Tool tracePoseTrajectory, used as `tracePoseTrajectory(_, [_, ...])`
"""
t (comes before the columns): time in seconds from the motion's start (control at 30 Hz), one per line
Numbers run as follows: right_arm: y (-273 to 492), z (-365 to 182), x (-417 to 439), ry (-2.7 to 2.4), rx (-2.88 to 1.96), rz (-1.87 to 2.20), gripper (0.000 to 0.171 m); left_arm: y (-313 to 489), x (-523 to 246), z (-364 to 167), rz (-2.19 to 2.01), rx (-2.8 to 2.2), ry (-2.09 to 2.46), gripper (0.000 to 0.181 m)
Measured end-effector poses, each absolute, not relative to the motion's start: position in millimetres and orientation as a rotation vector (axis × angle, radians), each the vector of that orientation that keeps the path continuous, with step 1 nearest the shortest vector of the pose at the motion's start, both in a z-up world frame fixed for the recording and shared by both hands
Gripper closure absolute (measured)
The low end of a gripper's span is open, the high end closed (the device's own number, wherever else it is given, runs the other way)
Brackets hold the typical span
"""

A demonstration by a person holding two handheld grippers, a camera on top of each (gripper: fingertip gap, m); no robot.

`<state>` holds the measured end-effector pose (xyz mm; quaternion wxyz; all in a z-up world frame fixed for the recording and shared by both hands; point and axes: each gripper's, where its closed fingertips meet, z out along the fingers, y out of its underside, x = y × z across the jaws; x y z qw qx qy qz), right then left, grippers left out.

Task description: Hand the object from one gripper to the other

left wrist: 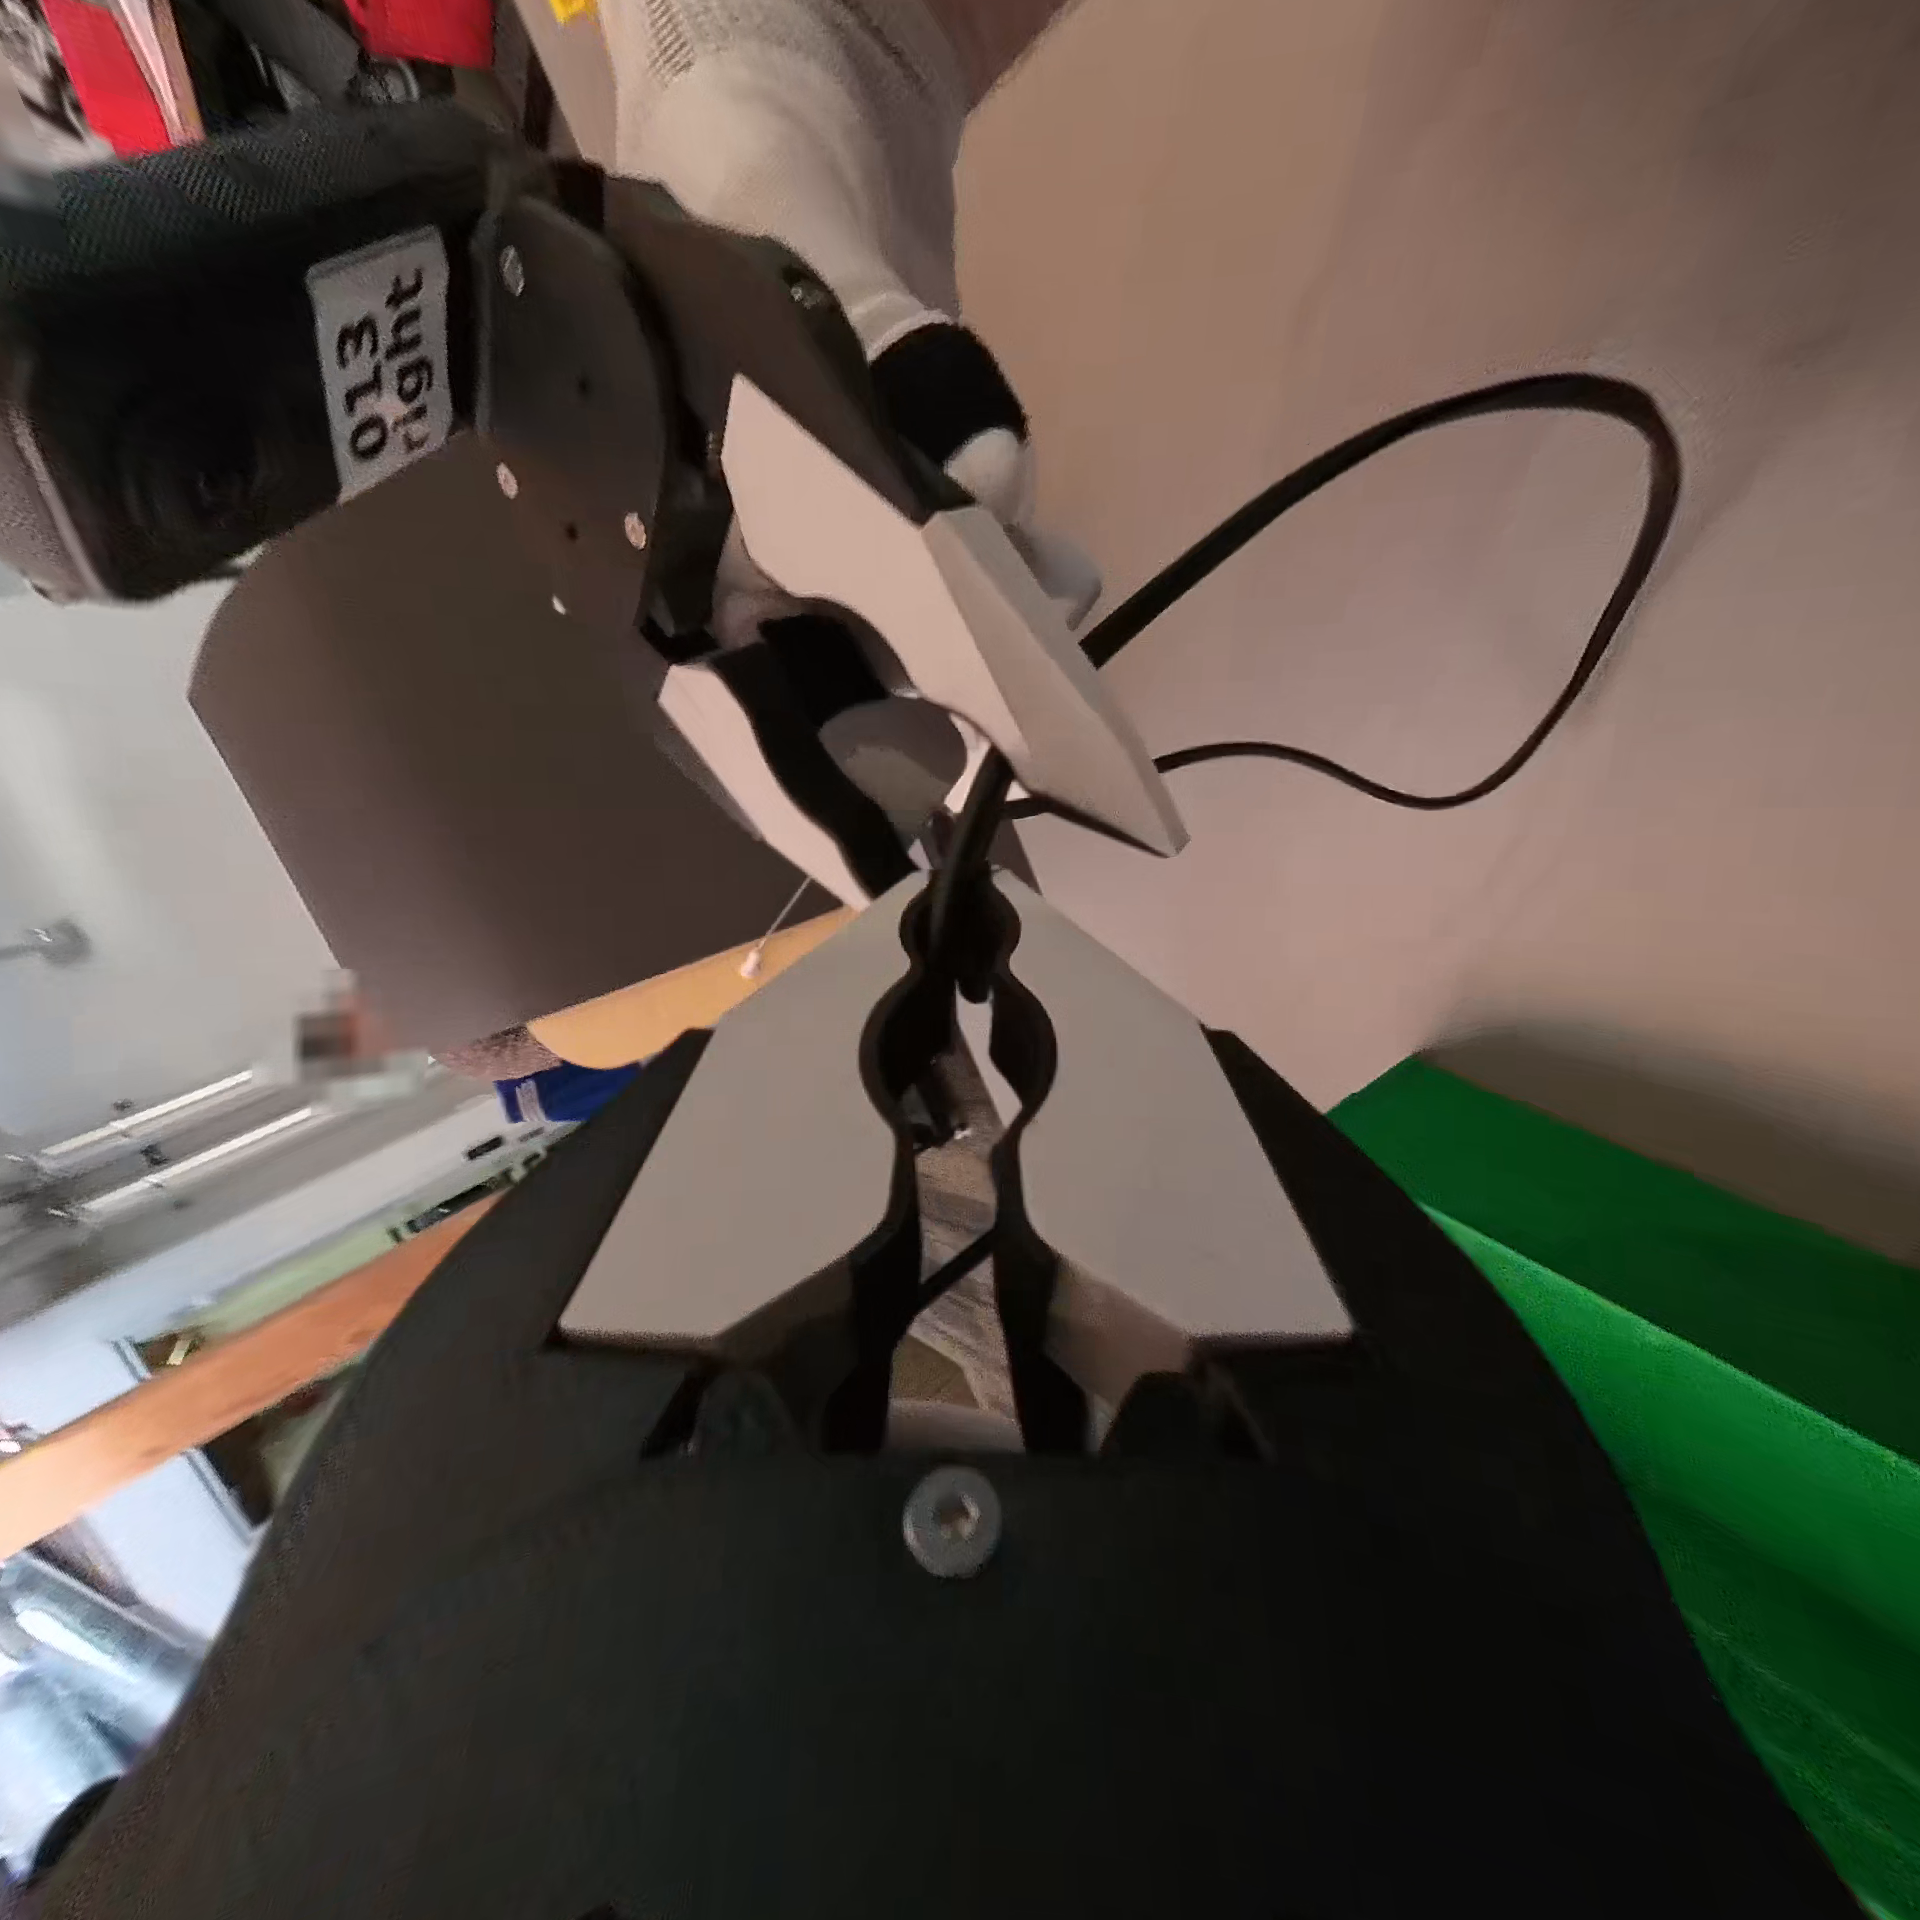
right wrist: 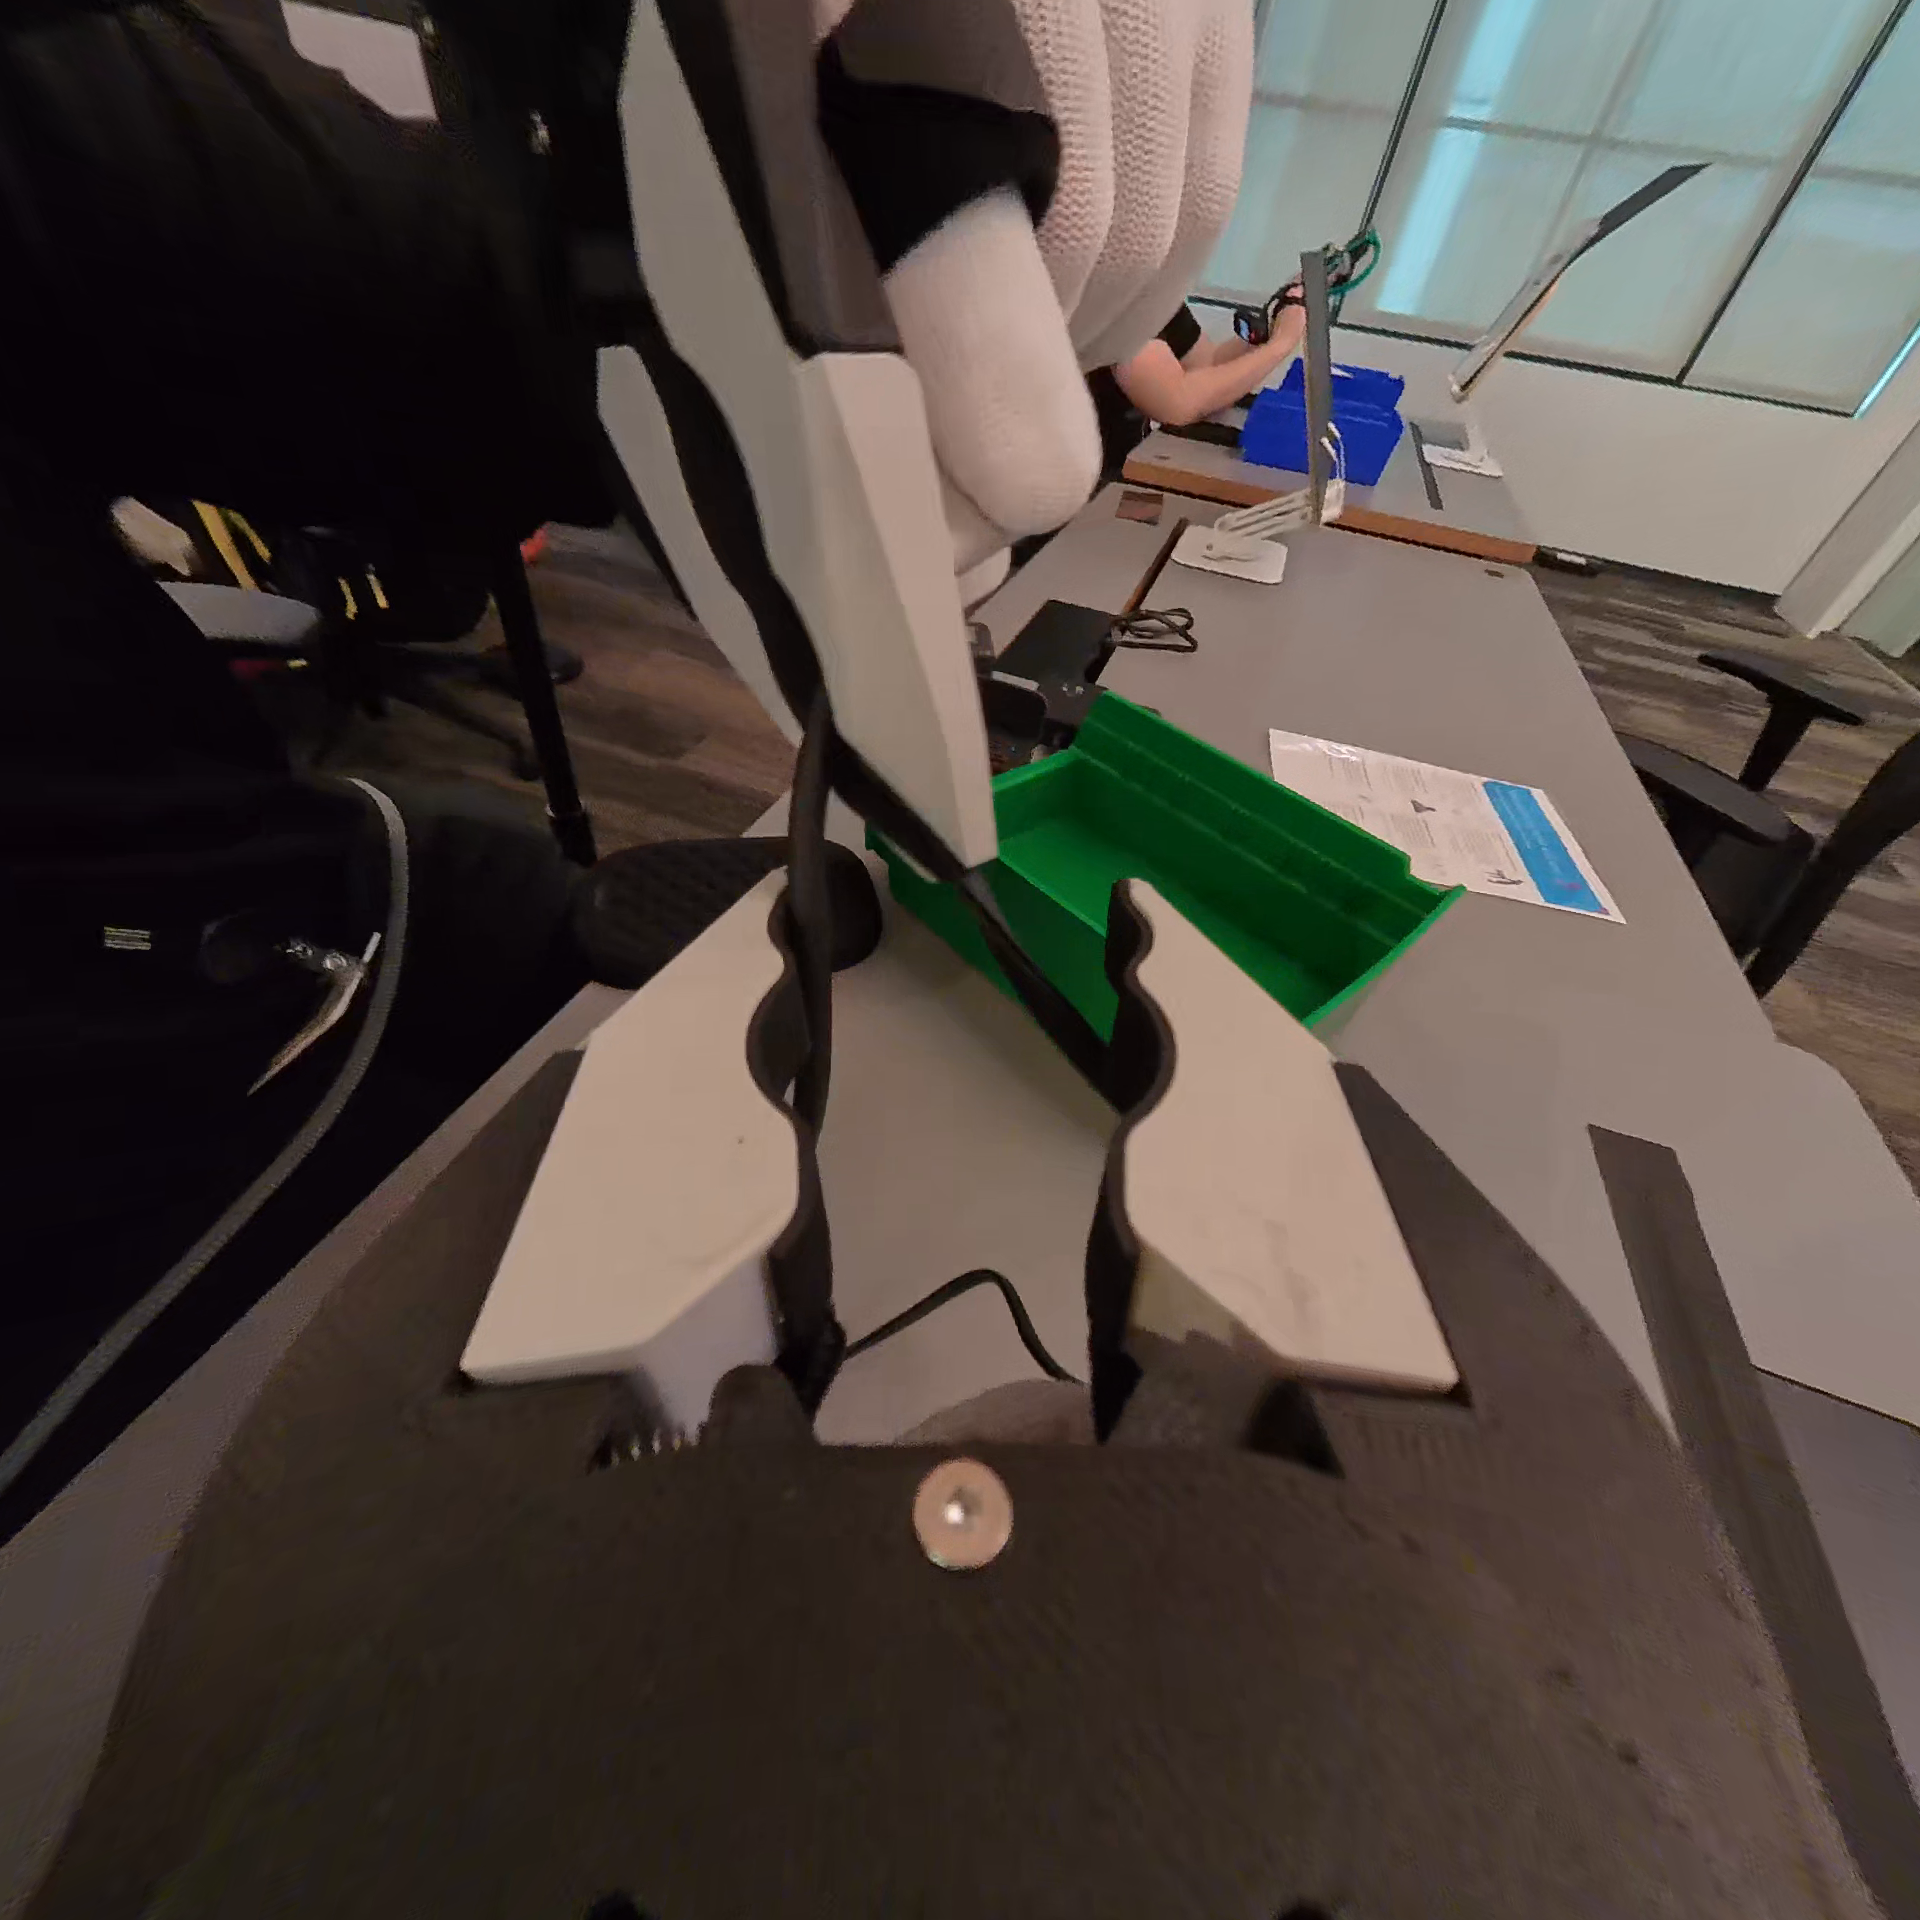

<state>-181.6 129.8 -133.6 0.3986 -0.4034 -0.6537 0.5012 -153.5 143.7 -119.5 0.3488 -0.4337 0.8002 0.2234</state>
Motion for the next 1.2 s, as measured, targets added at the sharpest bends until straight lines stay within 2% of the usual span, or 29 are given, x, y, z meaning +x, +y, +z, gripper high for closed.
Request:
tracePoseTrajectory(0.07, [129.5,-135.5,-181.1,-1.669,-1.022,1.250,0.121,142.7,-153.2,-122.5,0.640,-1.070,2.101,0.180])
tracePoseTrajectory(0.23, [130.0,-144.3,-180.5,-1.726,-1.041,1.188,0.160,140.9,-156.9,-128.5,0.719,-1.026,2.146,0.180])
tracePoseTrajectory(0.37, [136.1,-147.9,-183.3,-1.735,-1.044,1.082,0.171,146.2,-160.9,-128.9,0.740,-1.050,2.129,0.180])
tracePoseTrajectory(0.53, [148.8,-141.7,-184.7,-1.668,-1.057,1.055,0.171,160.3,-165.2,-120.5,0.739,-1.103,1.989,0.177])
tracePoseTrajectory(0.63, [166.8,-139.1,-183.7,-1.600,-1.077,1.008,0.171,174.3,-174.9,-101.8,0.768,-1.163,1.803,0.159])
tracePoseTrajectory(0.73, [186.2,-128.2,-185.4,-1.484,-1.049,0.932,0.171,186.7,-192.2,-90.3,0.588,-1.425,1.497,0.141])
tracePoseTrajectory(0.87, [207.0,-111.0,-196.9,-1.276,-1.037,0.821,0.171,188.4,-194.8,-89.3,0.127,-1.600,1.089,0.131])
tracePoseTrajectory(0.97, [210.6,-111.1,-206.8,-1.221,-1.015,0.705,0.171,188.6,-190.8,-93.8,-0.132,-1.619,0.886,0.131])
tracePoseTrajectory(1.03, [208.8,-114.8,-212.6,-1.229,-0.989,0.634,0.171,194.6,-193.6,-97.3,-0.137,-1.599,0.815,0.133])
tracePoseTrajectory(1.1, [199.7,-122.2,-219.0,-1.289,-0.980,0.660,0.171,199.6,-196.8,-95.8,-0.156,-1.573,0.754,0.142])
tracePoseTrajectory(1.17, [201.3,-125.8,-218.6,-1.308,-0.982,0.649,0.171,202.4,-196.3,-94.1,-0.239,-1.557,0.695,0.165])
tracePoseTrajectory(1.2, [201.9,-126.4,-216.8,-1.318,-0.981,0.656,0.171,203.2,-194.0,-95.4,-0.295,-1.555,0.675,0.171])
